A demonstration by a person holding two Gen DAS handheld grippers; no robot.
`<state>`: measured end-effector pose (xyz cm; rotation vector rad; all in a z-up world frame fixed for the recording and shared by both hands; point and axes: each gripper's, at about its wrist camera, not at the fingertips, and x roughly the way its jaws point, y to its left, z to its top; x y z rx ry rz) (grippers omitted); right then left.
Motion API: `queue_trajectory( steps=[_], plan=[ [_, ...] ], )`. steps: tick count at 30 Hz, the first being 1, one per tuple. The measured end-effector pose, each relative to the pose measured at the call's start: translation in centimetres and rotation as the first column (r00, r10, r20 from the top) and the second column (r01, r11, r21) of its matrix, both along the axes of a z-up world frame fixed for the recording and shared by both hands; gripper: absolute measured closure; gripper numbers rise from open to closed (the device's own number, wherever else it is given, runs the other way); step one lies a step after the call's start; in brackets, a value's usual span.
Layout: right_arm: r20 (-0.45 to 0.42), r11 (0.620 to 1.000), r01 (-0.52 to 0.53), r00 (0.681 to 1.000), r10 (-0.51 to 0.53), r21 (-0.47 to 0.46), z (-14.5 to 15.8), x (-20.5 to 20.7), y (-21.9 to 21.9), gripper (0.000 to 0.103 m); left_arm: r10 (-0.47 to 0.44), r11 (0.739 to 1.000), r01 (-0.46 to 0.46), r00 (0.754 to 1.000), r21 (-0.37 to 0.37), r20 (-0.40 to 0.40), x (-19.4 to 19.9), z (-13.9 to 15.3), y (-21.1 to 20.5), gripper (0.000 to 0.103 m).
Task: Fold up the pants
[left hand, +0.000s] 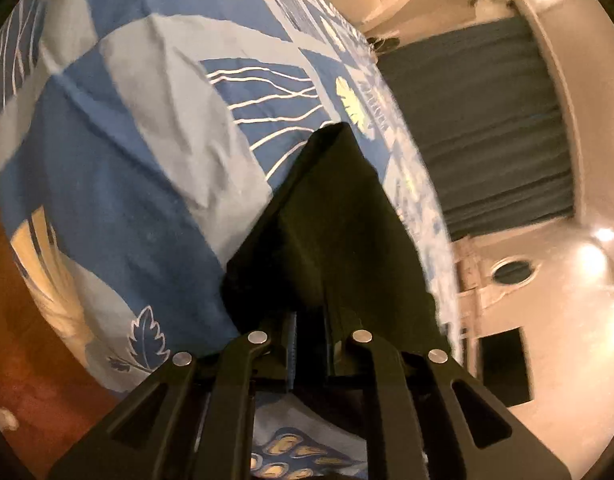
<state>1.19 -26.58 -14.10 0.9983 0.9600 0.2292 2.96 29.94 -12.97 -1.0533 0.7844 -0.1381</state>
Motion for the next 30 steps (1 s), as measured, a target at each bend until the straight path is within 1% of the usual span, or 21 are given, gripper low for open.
queue_trajectory(
  steps=[1,2,4,5,6,7,8,9,10,13,15,16,19,22,23,24,25,26,27,29,30],
  plan=[
    [-0.001,1.000,0.005,1.000,-0.005,-0.016,0.5,-0.2,-0.3,0.088,-0.004,1.000,0.004,1.000,-0.025,0.003,-0.3,0.0,0.2,0.091],
    [0.005,0.999,0.010,1.000,-0.010,-0.048,1.4,-0.3,-0.8,0.081,0.000,0.999,0.000,1.000,-0.048,0.011,-0.8,0.1,0.6,0.089],
    [0.047,0.988,0.023,0.999,-0.016,-0.152,4.1,0.3,-2.1,0.069,0.028,0.998,-0.026,0.999,-0.049,0.027,-1.9,0.6,1.3,0.081],
    [0.071,0.976,0.032,0.997,-0.017,-0.214,5.4,0.9,-2.7,0.064,0.052,0.998,-0.051,0.998,-0.023,0.028,-2.6,1.1,1.7,0.079],
    [0.095,0.960,0.045,0.995,-0.019,-0.278,6.8,1.8,-3.3,0.055,0.065,0.998,-0.065,0.998,-0.003,0.028,-3.0,1.5,2.1,0.073],
    [0.109,0.939,0.053,0.994,-0.017,-0.340,8.1,3.1,-3.9,0.048,0.079,0.997,-0.080,0.997,0.025,0.026,-3.3,2.0,2.4,0.063],
    [0.119,0.909,0.053,0.993,-0.003,-0.413,9.7,5.5,-4.5,0.038,0.094,0.994,-0.096,0.995,0.053,0.025,-3.5,2.4,2.7,0.059],
    [0.121,0.886,0.046,0.993,0.011,-0.461,10.5,7.2,-4.7,0.034,0.109,0.991,-0.111,0.994,0.079,0.031,-3.6,3.0,3.0,0.055],
    [0.095,0.824,0.024,0.995,0.036,-0.566,11.5,10.9,-4.7,0.034,0.117,0.988,-0.120,0.993,0.094,0.035,-3.5,3.5,3.1,0.053],
    [0.016,0.694,-0.032,0.998,0.063,-0.719,11.7,18.7,-4.1,0.031,0.121,0.987,-0.123,0.992,0.104,0.019,-2.5,4.1,2.9,0.042],
    [-0.061,0.579,-0.088,0.996,0.066,-0.810,10.8,24.8,-3.1,0.031,0.112,0.989,-0.113,0.994,0.092,0.017,-1.8,4.1,2.3,0.039],
    [-0.094,0.537,-0.113,0.994,0.062,-0.836,10.1,27.0,-2.7,0.031,0.109,0.990,-0.109,0.994,0.093,0.009,-1.3,4.2,2.1,0.032],
    [-0.217,0.405,-0.210,0.976,0.030,-0.890,7.0,32.4,-1.8,0.031,0.104,0.992,-0.102,0.994,0.073,-0.026,0.3,3.9,0.9,0.023],
    [-0.293,0.323,-0.277,0.956,-0.003,-0.905,4.3,34.9,-2.2,0.031,0.147,0.986,-0.141,0.987,0.093,-0.066,1.1,3.7,0.2,0.020],
    [-0.300,0.326,-0.283,0.954,0.001,-0.902,3.9,35.1,-2.5,0.031,0.151,0.985,-0.144,0.986,0.099,-0.071,1.2,3.7,0.1,0.019],
    [-0.294,0.361,-0.275,0.956,0.004,-0.891,3.7,35.1,-3.1,0.036,0.152,0.984,-0.144,0.986,0.102,-0.072,1.4,3.6,0.1,0.019],
    [-0.287,0.416,-0.265,0.958,0.010,-0.870,3.7,34.9,-3.7,0.047,0.152,0.984,-0.144,0.986,0.108,-0.074,1.5,3.6,0.1,0.019],
    [-0.282,0.436,-0.255,0.960,0.004,-0.863,4.0,34.5,-4.1,0.074,0.153,0.983,-0.145,0.985,0.111,-0.074,1.6,3.7,0.0,0.019],
    [-0.271,0.433,-0.247,0.962,0.006,-0.867,4.3,34.3,-4.3,0.096,0.152,0.983,-0.143,0.986,0.116,-0.075,1.7,3.7,0.0,0.019],
    [-0.217,0.435,-0.209,0.976,0.031,-0.876,5.8,32.5,-4.9,0.095,0.153,0.982,-0.142,0.985,0.122,-0.080,1.8,3.8,-0.1,0.019],
    [-0.186,0.446,-0.188,0.981,0.048,-0.875,6.8,31.3,-5.2,0.095,0.157,0.982,-0.146,0.985,0.123,-0.079,1.6,3.9,-0.2,0.019]
  ],
)
